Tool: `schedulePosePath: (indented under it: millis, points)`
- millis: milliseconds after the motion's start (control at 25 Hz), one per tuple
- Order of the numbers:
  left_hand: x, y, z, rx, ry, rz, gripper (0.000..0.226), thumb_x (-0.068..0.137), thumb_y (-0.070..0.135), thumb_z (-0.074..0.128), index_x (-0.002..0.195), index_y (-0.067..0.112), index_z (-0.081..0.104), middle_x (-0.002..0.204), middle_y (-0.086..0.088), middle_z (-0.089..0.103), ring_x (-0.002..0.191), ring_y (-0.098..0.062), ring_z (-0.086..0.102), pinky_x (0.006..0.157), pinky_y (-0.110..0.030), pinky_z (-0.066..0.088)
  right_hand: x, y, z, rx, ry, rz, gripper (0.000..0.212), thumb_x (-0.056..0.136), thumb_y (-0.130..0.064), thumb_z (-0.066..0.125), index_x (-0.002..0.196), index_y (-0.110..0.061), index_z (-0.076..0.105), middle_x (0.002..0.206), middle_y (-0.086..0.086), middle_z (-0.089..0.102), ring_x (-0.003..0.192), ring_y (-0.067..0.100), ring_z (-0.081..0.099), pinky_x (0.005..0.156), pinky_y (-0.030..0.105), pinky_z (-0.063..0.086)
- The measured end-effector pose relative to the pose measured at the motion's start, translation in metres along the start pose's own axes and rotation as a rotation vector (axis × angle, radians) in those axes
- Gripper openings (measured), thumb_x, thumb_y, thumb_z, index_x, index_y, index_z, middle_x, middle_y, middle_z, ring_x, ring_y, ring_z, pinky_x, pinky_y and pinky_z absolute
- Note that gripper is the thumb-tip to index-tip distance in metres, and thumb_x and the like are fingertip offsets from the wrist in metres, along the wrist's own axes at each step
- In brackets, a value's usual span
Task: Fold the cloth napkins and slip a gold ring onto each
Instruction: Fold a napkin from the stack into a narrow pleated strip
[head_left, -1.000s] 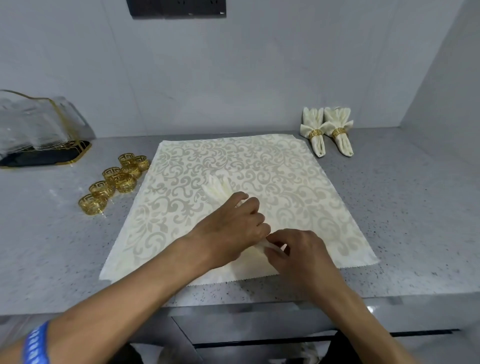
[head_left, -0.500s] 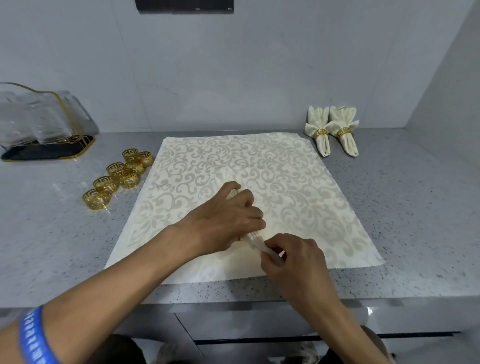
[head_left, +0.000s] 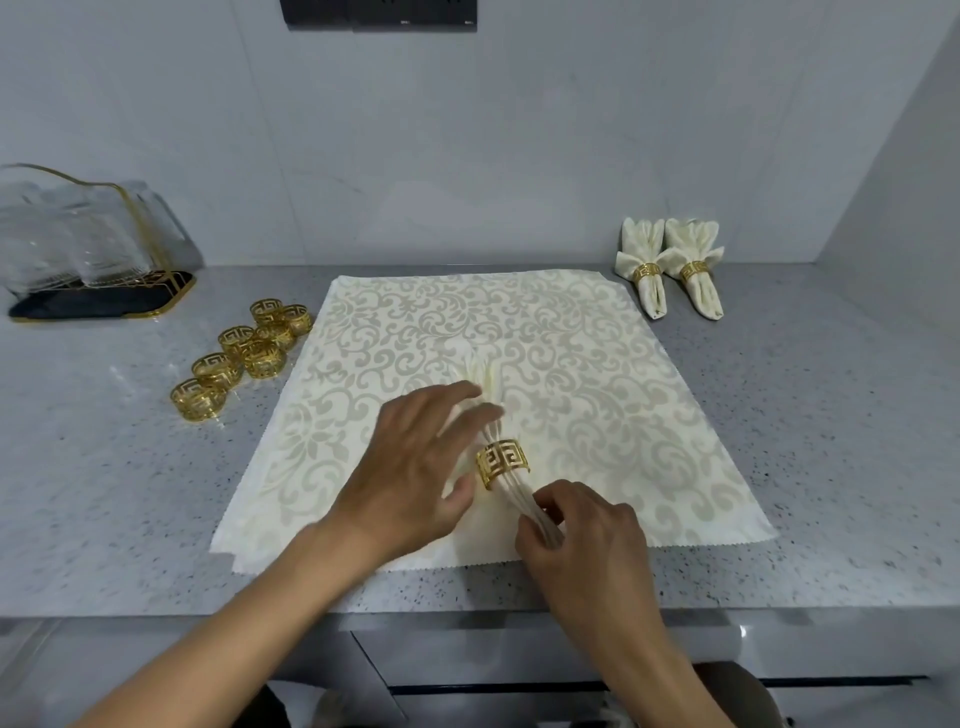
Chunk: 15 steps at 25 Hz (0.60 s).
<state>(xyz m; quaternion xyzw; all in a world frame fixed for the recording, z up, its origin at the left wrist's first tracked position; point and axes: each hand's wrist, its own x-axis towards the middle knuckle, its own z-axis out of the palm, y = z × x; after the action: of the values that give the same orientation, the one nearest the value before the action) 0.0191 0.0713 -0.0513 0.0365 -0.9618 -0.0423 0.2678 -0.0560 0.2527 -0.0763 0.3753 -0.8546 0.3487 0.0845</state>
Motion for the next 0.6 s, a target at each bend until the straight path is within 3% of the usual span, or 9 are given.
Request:
schedulePosePath:
  millis: [120,240,360,440,600]
  points:
    - [-0.013,0.002,0.002,-0.154,0.062,-0.373,0.034,0.085,0.022,0.067,0.118,0.026,0.056,0.117,0.013,0.058,0.110,-0.014,0.050,0.088,-0.032,0.035,0.003,-0.007,-0.006,-0.025,-0.052,0.017,0.030,0.089,-0.052,0.055,0.088,-0.024,0.066,0.080,-0.011,0.066,0.061,0.008,0.059,0.067,0.035,0.047]
    - [-0.002,-0.007,0.010,-0.426,-0.053,-0.481,0.035,0.092,0.023,0.063,0.126,0.031,0.054,0.123,0.021,0.056,0.112,-0.005,0.050,0.092,-0.026,0.041,0.041,0.000,-0.015,0.161,-0.065,0.094,0.014,0.096,-0.032,0.057,0.104,-0.025,0.066,0.098,-0.016,0.066,0.075,0.002,0.060,0.073,0.031,0.052]
    - [0.015,-0.013,0.013,-0.625,-0.115,-0.457,0.042,0.091,0.016,0.064,0.126,0.036,0.054,0.123,0.027,0.055,0.108,0.005,0.052,0.080,-0.012,0.039,0.086,0.009,-0.012,0.396,-0.287,0.109,0.037,0.089,-0.004,0.059,0.121,-0.024,0.061,0.117,-0.013,0.064,0.082,0.002,0.062,0.081,0.024,0.052]
    - [0.022,-0.014,0.015,-0.707,-0.108,-0.464,0.044,0.086,0.010,0.068,0.121,0.034,0.059,0.112,0.023,0.062,0.100,0.002,0.057,0.072,-0.010,0.040,0.099,0.009,-0.006,0.586,-0.386,0.126,0.044,0.083,0.002,0.064,0.119,-0.024,0.062,0.110,-0.009,0.064,0.075,0.005,0.062,0.077,0.024,0.053]
    - [0.024,-0.021,0.016,-0.671,-0.021,-0.463,0.025,0.081,0.009,0.074,0.095,0.028,0.070,0.082,0.013,0.063,0.076,-0.004,0.058,0.067,-0.012,0.041,0.099,0.021,-0.002,0.643,-0.312,0.130,0.028,0.078,0.002,0.072,0.098,-0.018,0.067,0.073,-0.005,0.058,0.059,0.007,0.053,0.062,0.023,0.048]
